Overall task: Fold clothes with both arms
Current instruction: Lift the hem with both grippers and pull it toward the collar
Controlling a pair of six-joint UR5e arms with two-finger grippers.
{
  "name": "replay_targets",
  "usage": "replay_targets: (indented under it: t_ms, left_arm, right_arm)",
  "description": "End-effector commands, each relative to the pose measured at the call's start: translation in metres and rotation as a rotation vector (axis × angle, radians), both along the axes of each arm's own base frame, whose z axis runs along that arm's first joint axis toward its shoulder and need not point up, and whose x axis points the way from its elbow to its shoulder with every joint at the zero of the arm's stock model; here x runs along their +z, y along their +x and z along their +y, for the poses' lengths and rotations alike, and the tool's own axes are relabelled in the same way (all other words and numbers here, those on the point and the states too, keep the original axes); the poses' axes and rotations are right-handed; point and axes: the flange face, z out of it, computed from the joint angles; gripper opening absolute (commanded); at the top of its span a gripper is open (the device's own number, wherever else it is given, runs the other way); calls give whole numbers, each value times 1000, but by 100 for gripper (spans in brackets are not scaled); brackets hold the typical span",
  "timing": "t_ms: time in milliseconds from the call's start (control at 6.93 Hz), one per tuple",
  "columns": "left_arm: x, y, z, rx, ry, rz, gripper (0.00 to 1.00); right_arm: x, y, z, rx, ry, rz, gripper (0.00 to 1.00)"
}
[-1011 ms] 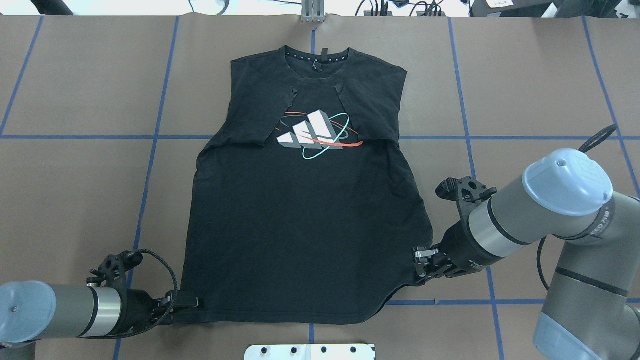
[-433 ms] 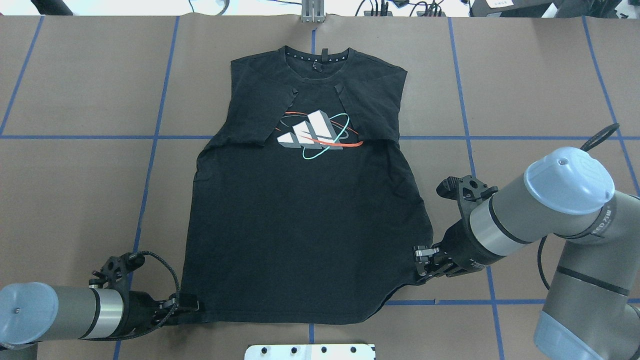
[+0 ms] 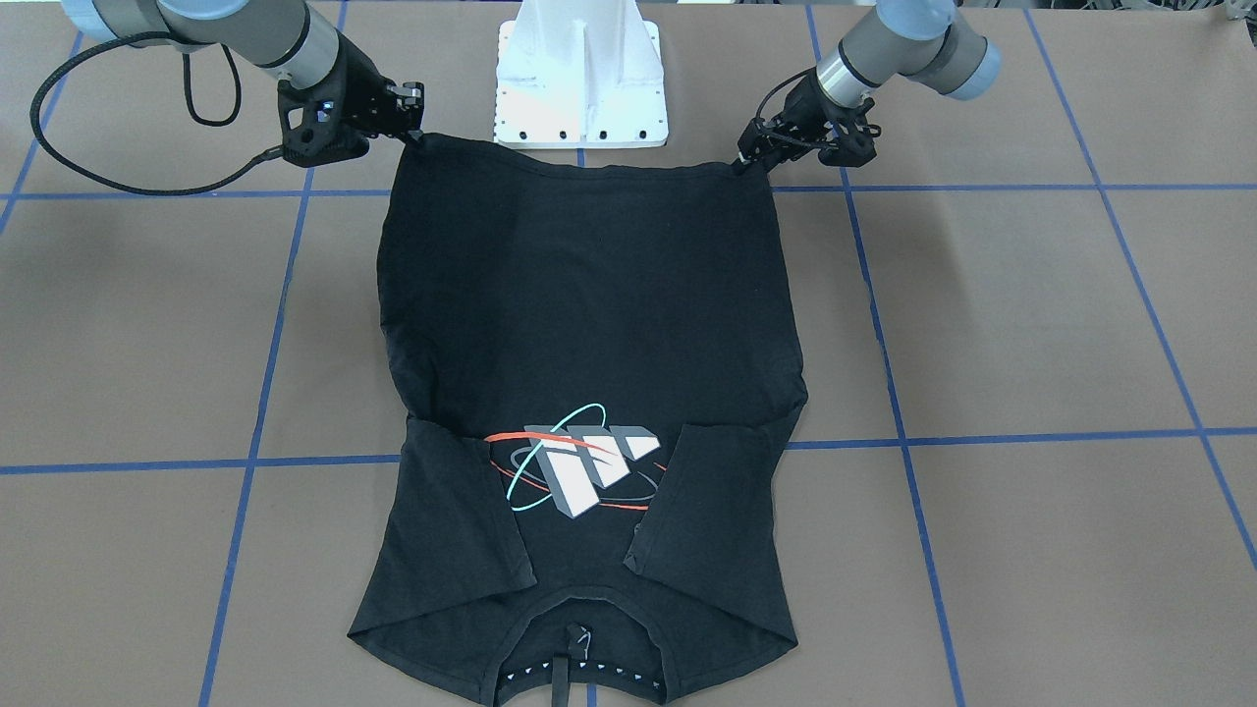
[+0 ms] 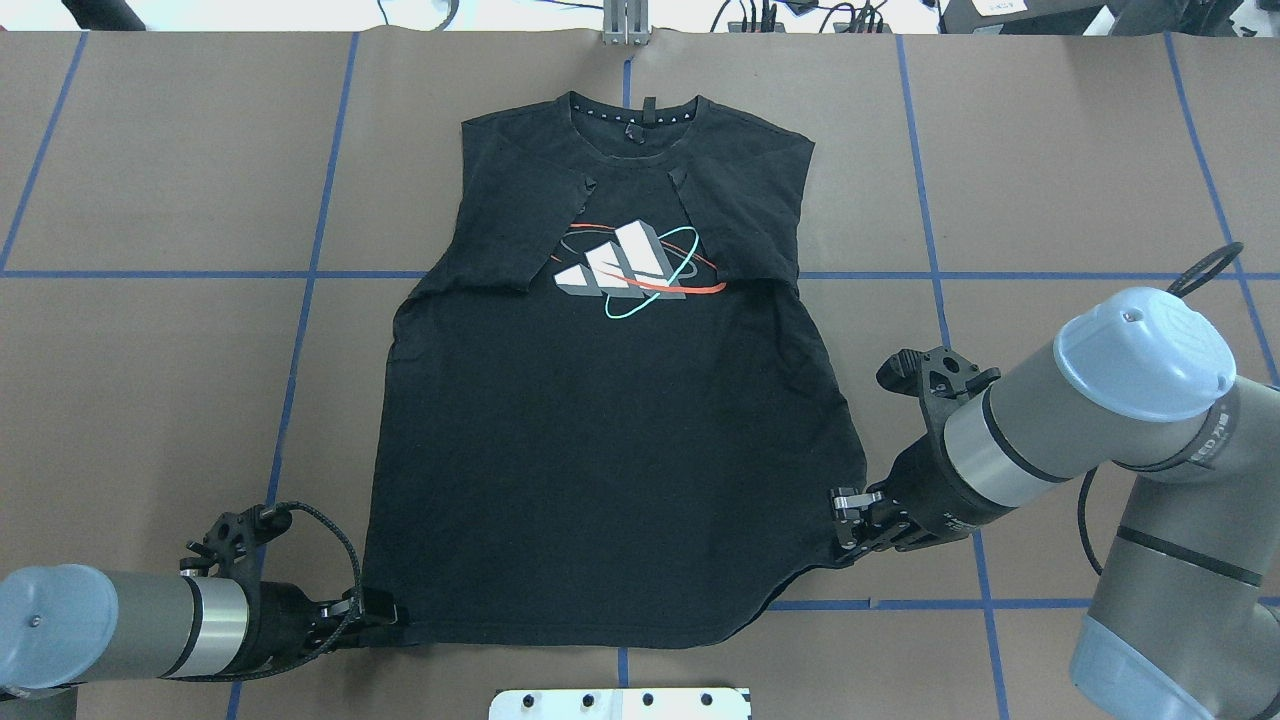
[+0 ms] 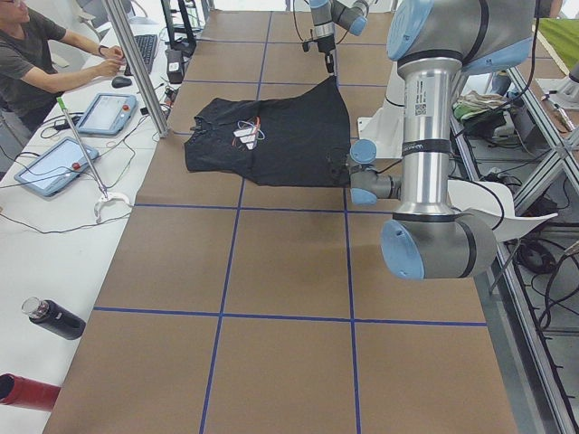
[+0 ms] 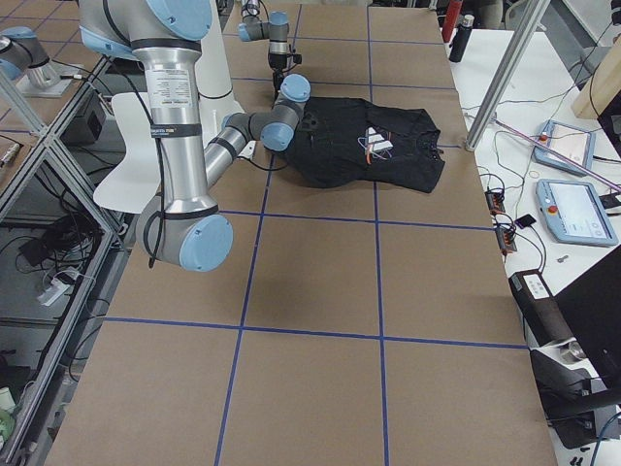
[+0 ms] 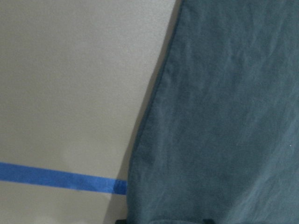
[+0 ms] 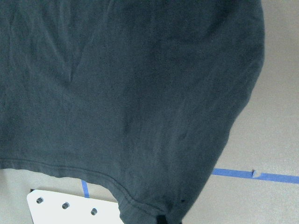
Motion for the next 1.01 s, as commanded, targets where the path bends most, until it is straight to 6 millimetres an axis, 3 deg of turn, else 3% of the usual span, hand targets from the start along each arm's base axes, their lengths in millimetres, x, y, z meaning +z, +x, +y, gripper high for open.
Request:
replay_targets:
  t_ms: [0,144,433,722,866]
  left_arm:
    - [-2,-4,0,-2,0,3,11]
    - [-3,-6,0,-3,1,4,0]
    - [-18,-19,-1,-3,3,32,0]
    - [-50,-68,12,38,3,82,0]
    - [-61,-83,16,52,3,99,0]
  right_arm:
    - [0,1,-1,0,-2,0,0]
    - [1,0,-1,0,-3,1,0]
    - [0,1,0,-1,-4,0,0]
    - [-10,10,7,-29,-23,-28,0]
    - [-16,24,11,-81,-62,-58,0]
